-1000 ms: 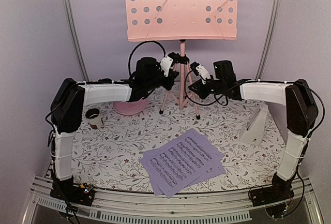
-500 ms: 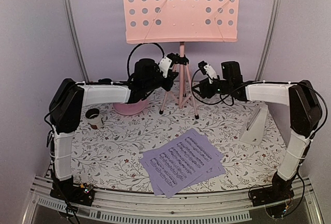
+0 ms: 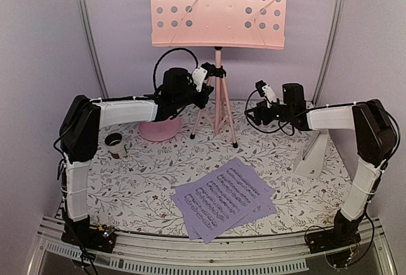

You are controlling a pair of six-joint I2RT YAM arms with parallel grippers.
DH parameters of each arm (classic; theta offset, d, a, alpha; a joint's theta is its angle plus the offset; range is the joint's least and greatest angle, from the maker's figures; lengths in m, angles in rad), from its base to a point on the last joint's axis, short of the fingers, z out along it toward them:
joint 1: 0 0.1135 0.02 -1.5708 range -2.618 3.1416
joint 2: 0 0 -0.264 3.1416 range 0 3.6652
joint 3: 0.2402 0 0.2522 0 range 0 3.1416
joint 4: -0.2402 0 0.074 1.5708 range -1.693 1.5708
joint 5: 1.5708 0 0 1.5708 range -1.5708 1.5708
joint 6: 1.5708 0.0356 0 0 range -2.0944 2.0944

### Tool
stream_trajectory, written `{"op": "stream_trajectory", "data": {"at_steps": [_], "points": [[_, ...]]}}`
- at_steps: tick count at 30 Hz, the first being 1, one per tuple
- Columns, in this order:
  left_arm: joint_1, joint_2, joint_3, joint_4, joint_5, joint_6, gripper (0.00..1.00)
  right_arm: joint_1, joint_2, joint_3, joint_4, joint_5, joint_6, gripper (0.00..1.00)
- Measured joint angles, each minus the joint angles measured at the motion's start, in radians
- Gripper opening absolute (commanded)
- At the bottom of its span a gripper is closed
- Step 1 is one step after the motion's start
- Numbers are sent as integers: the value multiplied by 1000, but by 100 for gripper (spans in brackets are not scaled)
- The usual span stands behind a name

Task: Set up the instrument practice props

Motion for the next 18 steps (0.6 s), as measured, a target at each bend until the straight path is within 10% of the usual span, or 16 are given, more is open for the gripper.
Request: {"op": "stream_trajectory", "data": {"at_steps": [18], "points": [[2,0,4,-5,0,1,0,81,100,15,61,-209,-19,85]]}}
